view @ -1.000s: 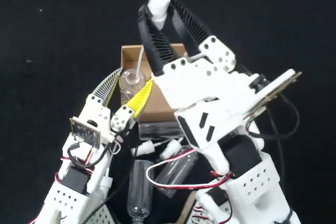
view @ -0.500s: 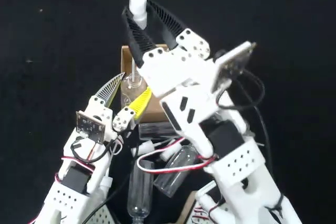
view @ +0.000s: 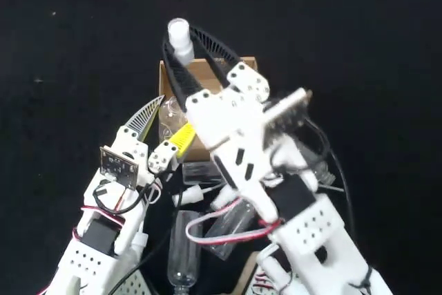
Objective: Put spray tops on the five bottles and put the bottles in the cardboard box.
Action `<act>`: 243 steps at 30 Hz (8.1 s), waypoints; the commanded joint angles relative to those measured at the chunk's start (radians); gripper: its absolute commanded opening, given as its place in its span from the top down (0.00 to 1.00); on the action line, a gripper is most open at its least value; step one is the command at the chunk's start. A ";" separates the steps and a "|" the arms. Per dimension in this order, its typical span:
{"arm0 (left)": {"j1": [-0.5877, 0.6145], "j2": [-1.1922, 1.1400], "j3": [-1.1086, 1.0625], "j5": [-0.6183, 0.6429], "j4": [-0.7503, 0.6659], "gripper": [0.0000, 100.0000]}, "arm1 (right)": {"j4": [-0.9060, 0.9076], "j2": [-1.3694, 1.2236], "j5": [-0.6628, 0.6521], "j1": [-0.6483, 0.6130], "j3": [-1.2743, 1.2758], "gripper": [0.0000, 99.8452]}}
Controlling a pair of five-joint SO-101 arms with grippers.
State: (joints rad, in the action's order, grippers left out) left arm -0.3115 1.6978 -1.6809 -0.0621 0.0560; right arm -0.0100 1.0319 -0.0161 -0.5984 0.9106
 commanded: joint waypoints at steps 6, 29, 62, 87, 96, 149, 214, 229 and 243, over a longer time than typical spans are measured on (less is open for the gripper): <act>-0.004 0.015 0.022 0.006 0.003 0.97 | 0.212 0.088 -0.008 -0.087 0.008 0.99; -0.002 0.015 0.021 0.005 0.003 0.97 | 0.543 0.090 -0.008 -0.081 -0.139 0.84; -0.001 0.015 0.021 0.000 0.003 0.97 | 0.499 0.081 -0.014 -0.054 -0.084 0.99; -0.001 0.015 0.021 -0.002 0.003 0.97 | 0.795 -0.015 -0.094 -0.057 -0.381 0.98; -0.001 0.015 0.021 -0.002 0.003 0.97 | 0.951 -0.015 -0.094 -0.021 -0.378 0.98; -0.002 -0.107 0.220 0.006 0.035 0.97 | 0.694 0.483 -0.092 0.489 0.278 0.99; 0.168 -1.570 0.654 0.209 -0.907 0.97 | 0.594 0.862 -0.003 0.540 0.711 0.98; 0.203 -1.734 0.634 0.110 -1.208 0.97 | 0.594 0.862 -0.003 0.540 0.711 0.98; 0.203 -1.942 0.664 0.118 -1.372 0.97 | 0.594 0.862 -0.003 0.540 0.711 0.98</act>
State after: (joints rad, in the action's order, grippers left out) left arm -0.1212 -0.2493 -1.0610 0.0483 -1.2896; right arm 0.6160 1.7975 -0.0253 -0.0706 1.6256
